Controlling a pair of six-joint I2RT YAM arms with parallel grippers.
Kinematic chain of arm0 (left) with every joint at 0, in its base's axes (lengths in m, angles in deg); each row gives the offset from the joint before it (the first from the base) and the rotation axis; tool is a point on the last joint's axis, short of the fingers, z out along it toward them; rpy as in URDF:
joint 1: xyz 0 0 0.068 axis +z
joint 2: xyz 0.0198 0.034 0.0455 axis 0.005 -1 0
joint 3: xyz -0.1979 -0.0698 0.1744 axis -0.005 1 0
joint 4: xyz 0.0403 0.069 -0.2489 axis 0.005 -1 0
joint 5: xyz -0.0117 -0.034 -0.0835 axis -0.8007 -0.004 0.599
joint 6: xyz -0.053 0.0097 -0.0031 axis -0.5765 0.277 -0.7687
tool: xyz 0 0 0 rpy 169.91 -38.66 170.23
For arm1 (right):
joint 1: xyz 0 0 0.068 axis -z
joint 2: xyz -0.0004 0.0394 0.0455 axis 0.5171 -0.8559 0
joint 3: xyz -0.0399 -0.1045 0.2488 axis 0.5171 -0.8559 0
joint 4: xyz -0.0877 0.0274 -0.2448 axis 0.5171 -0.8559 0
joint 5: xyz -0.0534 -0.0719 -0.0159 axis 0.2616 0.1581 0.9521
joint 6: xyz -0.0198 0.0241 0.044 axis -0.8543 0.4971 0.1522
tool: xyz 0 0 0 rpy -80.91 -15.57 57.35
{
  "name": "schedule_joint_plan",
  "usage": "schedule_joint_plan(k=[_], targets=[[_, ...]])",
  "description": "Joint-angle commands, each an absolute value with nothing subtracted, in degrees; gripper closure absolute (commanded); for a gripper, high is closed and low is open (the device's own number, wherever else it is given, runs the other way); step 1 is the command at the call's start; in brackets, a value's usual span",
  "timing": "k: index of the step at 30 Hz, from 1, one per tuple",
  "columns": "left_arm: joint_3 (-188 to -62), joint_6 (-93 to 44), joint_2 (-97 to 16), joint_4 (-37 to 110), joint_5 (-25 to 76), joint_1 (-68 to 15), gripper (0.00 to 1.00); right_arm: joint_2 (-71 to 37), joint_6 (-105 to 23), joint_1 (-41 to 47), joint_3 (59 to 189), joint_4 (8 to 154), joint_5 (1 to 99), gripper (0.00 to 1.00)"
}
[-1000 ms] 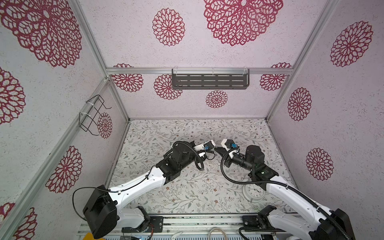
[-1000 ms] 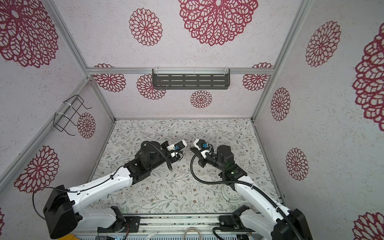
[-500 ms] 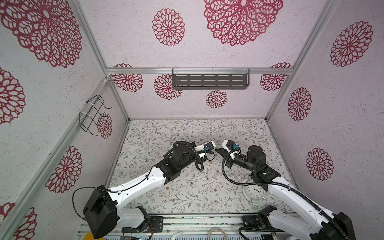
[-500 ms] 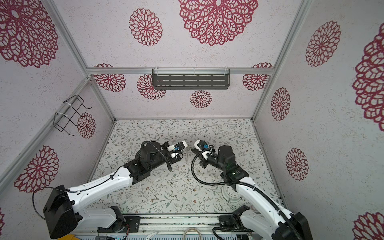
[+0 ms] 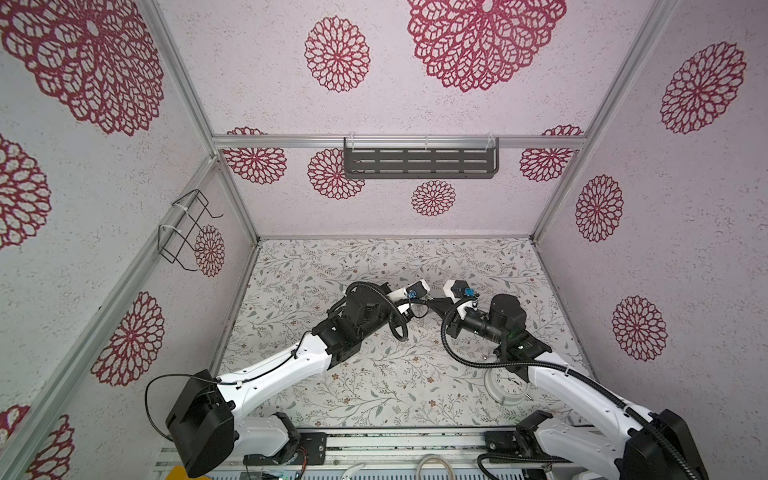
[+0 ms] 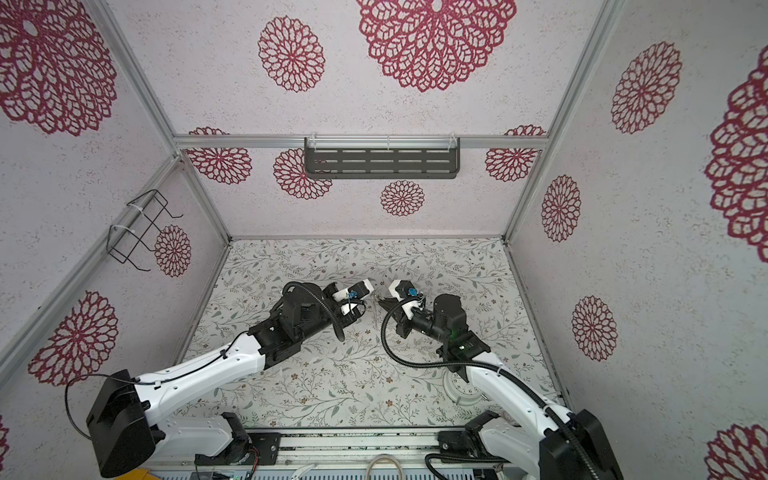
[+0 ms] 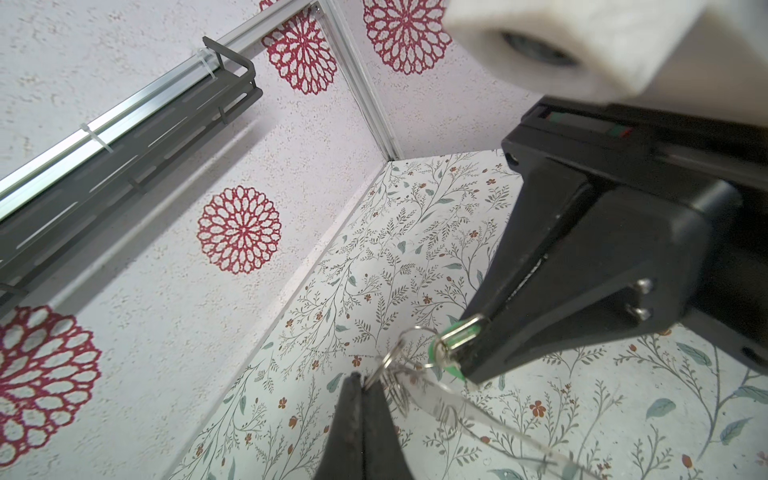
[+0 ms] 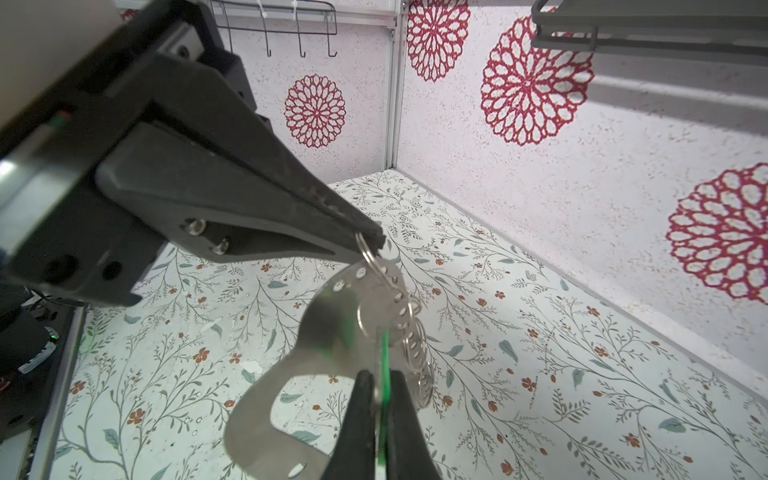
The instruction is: Remove the keys from the keyring
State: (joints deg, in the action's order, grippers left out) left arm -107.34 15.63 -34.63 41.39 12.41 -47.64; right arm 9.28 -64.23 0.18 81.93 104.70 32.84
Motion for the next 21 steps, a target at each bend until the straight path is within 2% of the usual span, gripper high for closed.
schedule_joint_plan(k=[1,8,21], targets=[[-109.48,14.61,-35.12,46.43,7.49,-45.83,1.0,8.46,-62.27,-0.33,82.89,104.45,29.72,1.0],[-110.41,14.51,-36.28,46.67,7.82,-45.81,1.0,5.37,-61.42,-0.59,85.28,104.25,27.16,1.0],[-111.41,16.87,-38.41,46.99,4.06,-45.2,1.0,5.93,-57.21,-0.77,85.87,105.04,20.1,1.0]])
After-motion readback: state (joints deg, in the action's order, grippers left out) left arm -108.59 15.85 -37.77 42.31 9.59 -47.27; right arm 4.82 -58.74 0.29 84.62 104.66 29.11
